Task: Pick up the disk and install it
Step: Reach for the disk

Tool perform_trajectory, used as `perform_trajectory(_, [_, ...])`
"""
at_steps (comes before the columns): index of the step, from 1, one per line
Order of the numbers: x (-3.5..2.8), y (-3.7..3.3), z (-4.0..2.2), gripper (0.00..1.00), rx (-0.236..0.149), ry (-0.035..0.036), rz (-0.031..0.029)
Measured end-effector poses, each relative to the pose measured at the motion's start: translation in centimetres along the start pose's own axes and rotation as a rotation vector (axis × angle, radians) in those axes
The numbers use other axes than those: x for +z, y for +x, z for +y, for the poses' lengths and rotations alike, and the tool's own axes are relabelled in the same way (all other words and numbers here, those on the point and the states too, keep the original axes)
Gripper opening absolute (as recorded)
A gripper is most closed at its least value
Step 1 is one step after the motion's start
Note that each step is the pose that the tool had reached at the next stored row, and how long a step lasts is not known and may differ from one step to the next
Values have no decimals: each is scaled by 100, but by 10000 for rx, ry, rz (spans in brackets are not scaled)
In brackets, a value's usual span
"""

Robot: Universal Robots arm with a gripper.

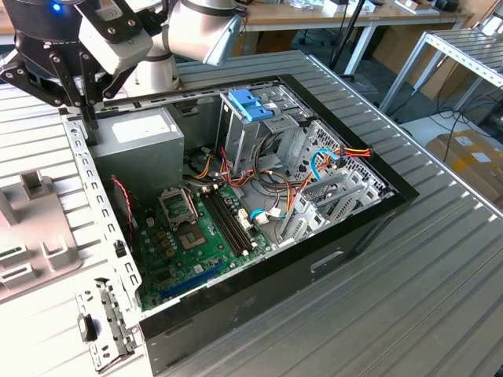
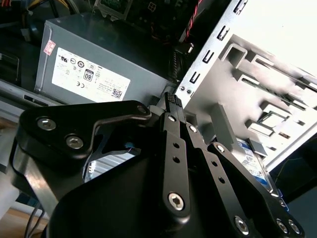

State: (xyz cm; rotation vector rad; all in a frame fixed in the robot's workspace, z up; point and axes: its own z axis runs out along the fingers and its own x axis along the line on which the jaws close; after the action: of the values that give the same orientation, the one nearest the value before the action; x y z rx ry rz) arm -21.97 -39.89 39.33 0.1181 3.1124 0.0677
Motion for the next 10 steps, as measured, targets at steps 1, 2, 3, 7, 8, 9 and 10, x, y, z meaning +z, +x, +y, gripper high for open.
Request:
perform_trajectory(1, [0,5,0,11,0,1,0])
perform_trajectory(2, [0,10,-1,11,-1,0,0])
perform_trajectory(3, [-1,21,-2,11,0,0,0])
perform_trajectory(7, [-1,51,-4,11,0,0,0])
perform_trajectory(8, [-2,64,-5,11,0,0,0])
perform_trajectory(9, [-2,73,-5,11,0,0,0])
perform_trajectory(10, [-3,78,-6,11,0,1,1])
